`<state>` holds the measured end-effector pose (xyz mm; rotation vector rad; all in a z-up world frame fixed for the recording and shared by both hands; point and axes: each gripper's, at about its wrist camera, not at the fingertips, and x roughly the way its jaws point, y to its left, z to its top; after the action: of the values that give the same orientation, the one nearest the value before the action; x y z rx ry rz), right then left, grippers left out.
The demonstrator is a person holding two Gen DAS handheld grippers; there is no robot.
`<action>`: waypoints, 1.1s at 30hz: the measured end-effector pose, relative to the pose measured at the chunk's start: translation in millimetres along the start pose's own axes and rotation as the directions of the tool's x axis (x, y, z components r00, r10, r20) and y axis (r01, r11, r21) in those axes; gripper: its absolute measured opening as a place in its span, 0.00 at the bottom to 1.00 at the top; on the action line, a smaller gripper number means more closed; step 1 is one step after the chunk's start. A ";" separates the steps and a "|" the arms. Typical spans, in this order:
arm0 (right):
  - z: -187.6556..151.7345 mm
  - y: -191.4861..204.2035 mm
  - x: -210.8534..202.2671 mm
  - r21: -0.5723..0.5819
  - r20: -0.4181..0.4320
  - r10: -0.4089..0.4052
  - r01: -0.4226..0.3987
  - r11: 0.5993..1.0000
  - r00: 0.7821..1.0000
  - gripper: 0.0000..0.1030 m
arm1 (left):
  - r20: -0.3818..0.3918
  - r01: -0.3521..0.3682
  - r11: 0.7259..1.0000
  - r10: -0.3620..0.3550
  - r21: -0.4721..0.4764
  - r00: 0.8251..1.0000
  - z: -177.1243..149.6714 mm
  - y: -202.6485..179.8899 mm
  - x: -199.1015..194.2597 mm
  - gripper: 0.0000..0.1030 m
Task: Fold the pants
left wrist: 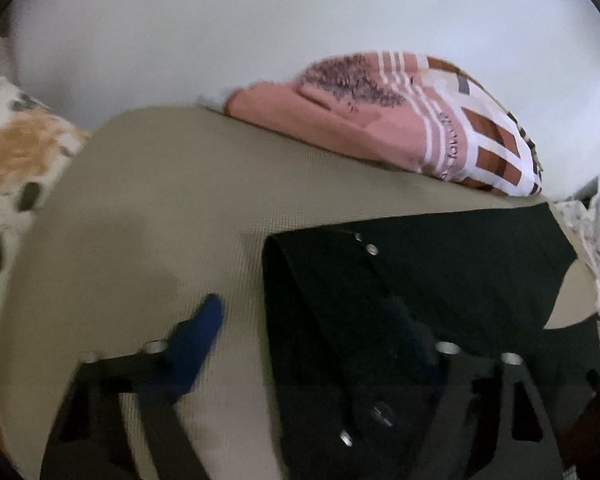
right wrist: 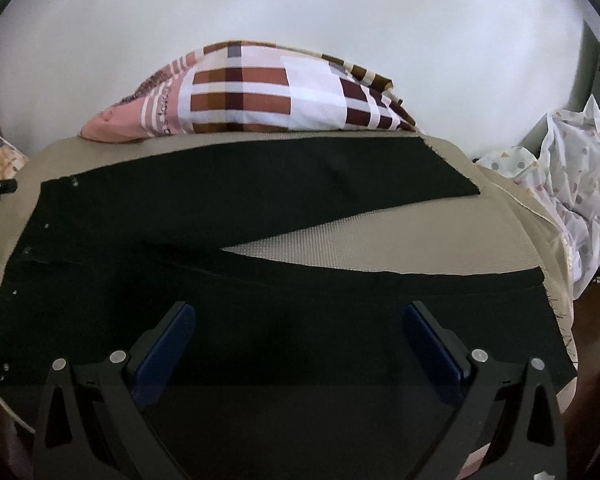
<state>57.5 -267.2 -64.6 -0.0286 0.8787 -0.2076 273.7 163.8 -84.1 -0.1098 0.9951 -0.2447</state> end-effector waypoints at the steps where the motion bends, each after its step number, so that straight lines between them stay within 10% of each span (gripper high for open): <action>1: 0.4 1.2 4.1 -0.003 -0.010 -0.002 0.002 1.000 1.000 1.00 | -0.035 0.018 1.000 -0.019 -0.004 0.999 5.5 7.4 12.4 0.54; 14: 3.3 25.0 28.6 -0.075 -0.073 -0.031 0.026 0.997 0.997 1.00 | -0.146 0.164 0.986 -0.158 0.033 0.977 44.1 30.0 89.9 0.48; 22: 1.9 35.9 27.4 -0.100 -0.077 -0.027 0.020 0.995 0.997 1.00 | -0.161 0.312 0.948 -0.319 -0.065 0.934 47.2 38.9 96.0 0.46; 27: 2.8 34.7 27.4 -0.094 -0.083 -0.026 0.019 0.995 0.996 1.00 | -0.162 0.227 0.974 -0.224 0.003 0.961 41.9 26.0 87.4 0.18; 33: 6.7 34.8 22.8 -0.094 -0.065 -0.018 0.011 0.995 0.998 1.00 | -0.082 0.100 0.993 -0.096 0.054 0.992 35.8 4.7 69.4 0.15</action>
<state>82.7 -237.9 -81.6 -0.1162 0.9534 -0.1816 340.6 150.0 -122.3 -0.0968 1.0617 -0.3703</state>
